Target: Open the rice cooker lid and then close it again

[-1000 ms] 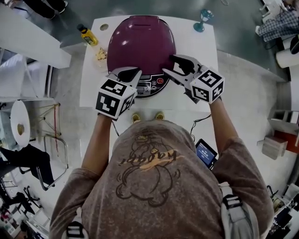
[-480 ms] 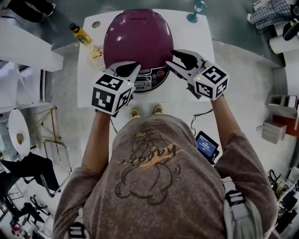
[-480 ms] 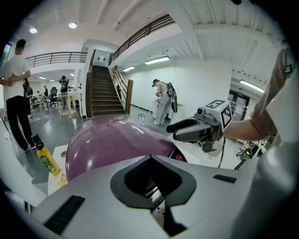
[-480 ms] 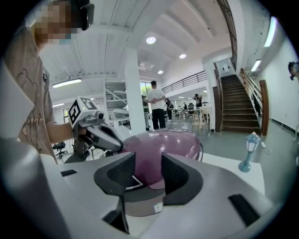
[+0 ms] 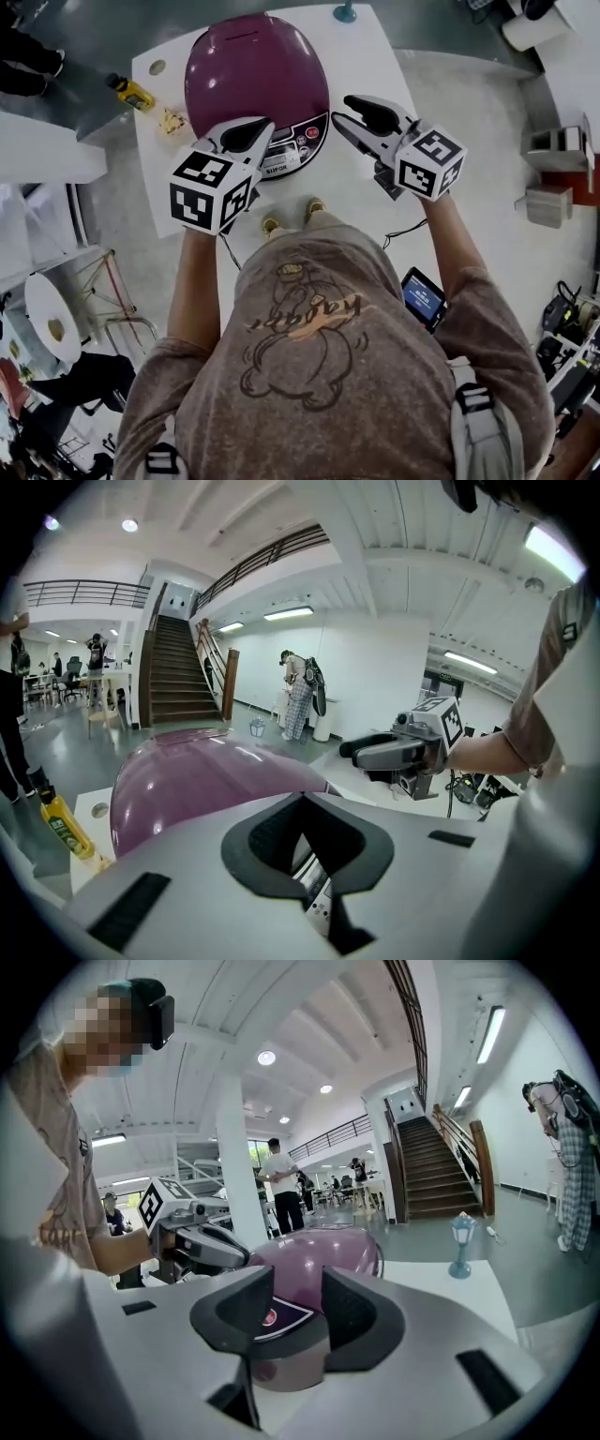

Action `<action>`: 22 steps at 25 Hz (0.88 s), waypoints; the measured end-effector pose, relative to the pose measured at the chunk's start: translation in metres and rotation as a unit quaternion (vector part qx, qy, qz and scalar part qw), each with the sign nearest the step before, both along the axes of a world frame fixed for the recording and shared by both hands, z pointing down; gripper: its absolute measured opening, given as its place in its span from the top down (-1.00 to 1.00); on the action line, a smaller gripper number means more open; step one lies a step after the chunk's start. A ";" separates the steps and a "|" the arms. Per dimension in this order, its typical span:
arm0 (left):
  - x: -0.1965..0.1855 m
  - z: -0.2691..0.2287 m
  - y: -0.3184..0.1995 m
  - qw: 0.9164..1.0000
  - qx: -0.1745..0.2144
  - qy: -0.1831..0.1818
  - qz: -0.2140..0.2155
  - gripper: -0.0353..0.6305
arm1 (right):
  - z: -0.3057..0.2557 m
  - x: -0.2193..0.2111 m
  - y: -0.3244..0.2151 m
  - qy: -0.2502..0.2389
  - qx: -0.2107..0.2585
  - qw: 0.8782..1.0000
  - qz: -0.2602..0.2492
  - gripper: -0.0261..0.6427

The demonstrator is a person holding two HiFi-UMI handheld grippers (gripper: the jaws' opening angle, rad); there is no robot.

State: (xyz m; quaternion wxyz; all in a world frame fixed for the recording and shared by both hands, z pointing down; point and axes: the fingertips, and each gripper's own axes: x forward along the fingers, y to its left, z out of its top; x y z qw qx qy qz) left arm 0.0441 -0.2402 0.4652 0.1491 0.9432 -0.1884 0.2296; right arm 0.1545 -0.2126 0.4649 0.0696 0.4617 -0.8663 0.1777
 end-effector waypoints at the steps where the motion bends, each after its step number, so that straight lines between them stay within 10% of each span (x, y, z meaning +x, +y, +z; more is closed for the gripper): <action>1: 0.002 -0.001 0.002 1.000 0.002 0.003 0.003 0.83 | -0.001 -0.001 0.005 -0.002 0.002 1.000 0.004 0.44; 22: -0.010 -0.029 0.087 0.987 0.065 0.074 -0.127 0.83 | -0.009 0.002 0.123 -0.014 0.054 0.998 -0.015 0.47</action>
